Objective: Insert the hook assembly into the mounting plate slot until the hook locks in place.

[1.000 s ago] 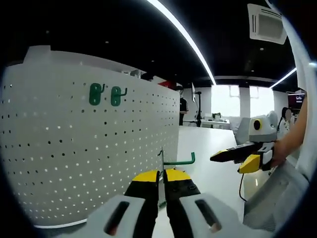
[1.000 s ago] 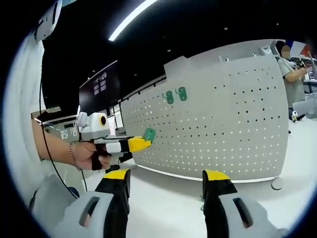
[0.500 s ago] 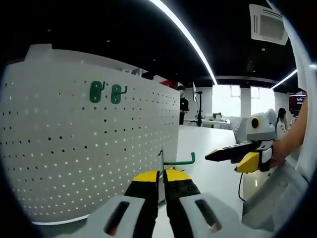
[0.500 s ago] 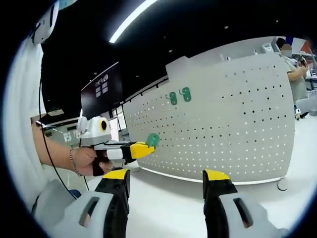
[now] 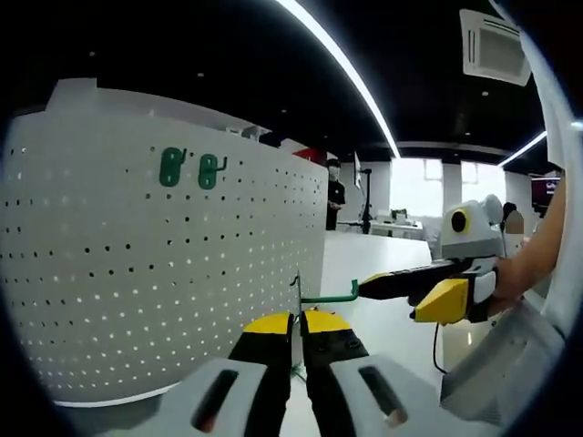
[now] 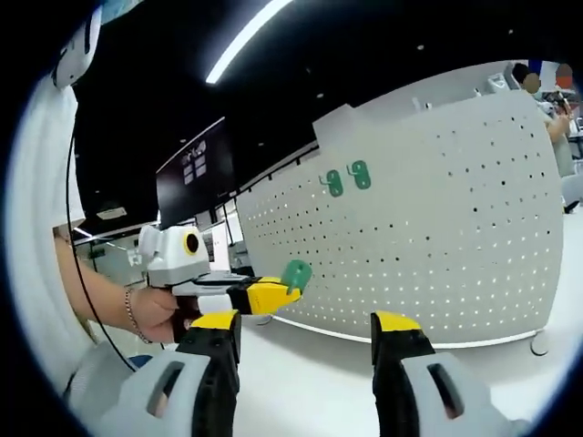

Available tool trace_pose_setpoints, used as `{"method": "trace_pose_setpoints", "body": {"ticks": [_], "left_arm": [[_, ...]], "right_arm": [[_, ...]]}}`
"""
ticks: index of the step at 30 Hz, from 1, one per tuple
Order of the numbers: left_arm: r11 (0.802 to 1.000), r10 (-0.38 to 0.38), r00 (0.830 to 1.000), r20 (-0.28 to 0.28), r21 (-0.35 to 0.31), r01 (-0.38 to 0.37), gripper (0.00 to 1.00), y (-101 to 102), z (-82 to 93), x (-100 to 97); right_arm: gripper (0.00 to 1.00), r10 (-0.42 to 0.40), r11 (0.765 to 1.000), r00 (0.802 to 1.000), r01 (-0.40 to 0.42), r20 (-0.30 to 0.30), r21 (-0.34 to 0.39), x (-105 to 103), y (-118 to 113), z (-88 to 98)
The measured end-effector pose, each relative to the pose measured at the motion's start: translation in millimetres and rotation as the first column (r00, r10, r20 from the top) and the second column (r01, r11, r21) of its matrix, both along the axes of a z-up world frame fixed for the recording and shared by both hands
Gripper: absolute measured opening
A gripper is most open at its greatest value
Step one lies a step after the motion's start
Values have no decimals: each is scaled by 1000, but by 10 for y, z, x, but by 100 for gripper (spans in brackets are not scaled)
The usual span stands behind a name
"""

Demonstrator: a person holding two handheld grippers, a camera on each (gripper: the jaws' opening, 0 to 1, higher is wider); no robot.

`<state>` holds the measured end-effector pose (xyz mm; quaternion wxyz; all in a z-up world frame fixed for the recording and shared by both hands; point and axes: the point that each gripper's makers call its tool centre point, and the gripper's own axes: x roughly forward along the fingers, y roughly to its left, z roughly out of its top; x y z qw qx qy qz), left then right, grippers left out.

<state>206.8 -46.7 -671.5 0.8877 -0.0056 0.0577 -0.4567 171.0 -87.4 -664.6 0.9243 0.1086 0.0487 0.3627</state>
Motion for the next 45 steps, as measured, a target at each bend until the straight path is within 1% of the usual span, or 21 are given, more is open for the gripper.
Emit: {"method": "trace_pose_setpoints", "body": {"ticks": [4,10,16,23,27,34,36,40,45], "left_arm": [[1000,2,1000,0,-1,-2,3,2,0,-10],[1000,2,1000,-4,-2,-2,3,-9,-15,-26],[1000,-1,1000,-2,-3,1,3,-27,-7,-46],[1000,3,1000,-1,-5,-3,3,-18,3,-46],[1000,4,1000,1,-7,-4,3,-16,15,-44],[1000,6,1000,2,-8,-6,3,-6,20,-34],[1000,6,1000,4,-6,-6,3,-5,20,-32],[1000,4,1000,6,-5,-4,3,-8,24,-38],[1000,4,1000,6,-6,-4,3,-12,20,-35]], "right_arm": [[55,8,1000,1000,-8,1,8,16,36,20],[54,11,999,1000,-11,-5,45,37,80,51],[54,20,998,1000,-20,-6,58,58,153,70],[51,28,996,1000,-28,-7,81,111,221,117],[46,33,995,999,-31,-14,100,129,254,133],[43,43,992,999,-40,-18,116,152,325,158],[42,43,991,999,-40,-24,131,160,334,170],[35,42,987,998,-36,-35,157,174,334,190],[31,45,986,998,-37,-49,162,190,348,177]]}}
